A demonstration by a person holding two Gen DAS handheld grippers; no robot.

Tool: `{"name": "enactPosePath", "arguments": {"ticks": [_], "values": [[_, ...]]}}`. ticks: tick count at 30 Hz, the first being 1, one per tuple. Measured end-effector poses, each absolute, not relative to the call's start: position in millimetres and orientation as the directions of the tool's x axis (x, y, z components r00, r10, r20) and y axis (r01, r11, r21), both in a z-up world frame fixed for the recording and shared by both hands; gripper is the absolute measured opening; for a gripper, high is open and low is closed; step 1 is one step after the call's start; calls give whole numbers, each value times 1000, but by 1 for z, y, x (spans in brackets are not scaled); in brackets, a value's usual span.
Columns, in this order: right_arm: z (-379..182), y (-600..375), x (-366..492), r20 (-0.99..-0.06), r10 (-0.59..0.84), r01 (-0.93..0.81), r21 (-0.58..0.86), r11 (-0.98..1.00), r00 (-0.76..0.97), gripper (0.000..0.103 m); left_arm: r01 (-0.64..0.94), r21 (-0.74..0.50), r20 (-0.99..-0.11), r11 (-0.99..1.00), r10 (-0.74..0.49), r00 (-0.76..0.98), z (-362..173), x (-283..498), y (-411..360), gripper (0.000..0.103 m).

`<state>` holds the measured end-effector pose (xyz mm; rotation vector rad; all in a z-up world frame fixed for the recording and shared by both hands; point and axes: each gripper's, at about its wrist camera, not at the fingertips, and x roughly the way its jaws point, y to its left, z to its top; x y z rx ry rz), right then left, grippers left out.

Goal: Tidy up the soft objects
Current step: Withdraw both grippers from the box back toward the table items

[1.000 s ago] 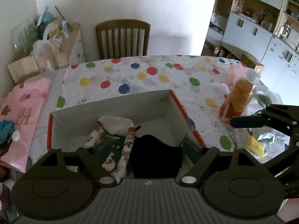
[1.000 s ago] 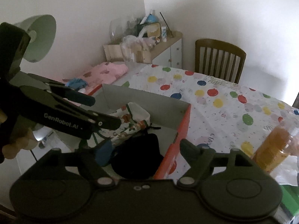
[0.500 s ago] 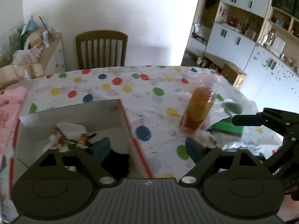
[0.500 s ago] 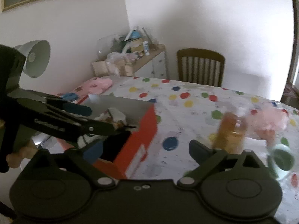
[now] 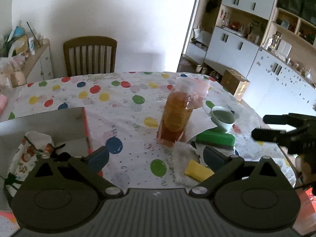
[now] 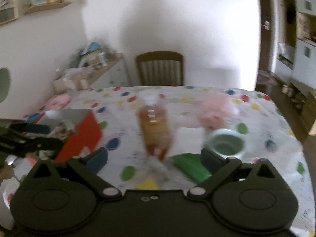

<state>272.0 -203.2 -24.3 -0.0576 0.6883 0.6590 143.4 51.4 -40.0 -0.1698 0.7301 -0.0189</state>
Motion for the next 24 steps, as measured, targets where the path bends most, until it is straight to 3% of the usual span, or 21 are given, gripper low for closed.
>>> {"name": "enactPosePath", "arguments": {"ticks": [11, 24], "values": [[-47, -290, 322, -627, 366, -393, 103, 914, 687, 100, -13, -150, -707, 989, -98, 700, -76, 175, -4, 103], [-97, -359, 389, -692, 190, -224, 42, 974, 696, 98, -53, -74, -760, 996, -22, 649, -131, 210, -62, 103]]}}
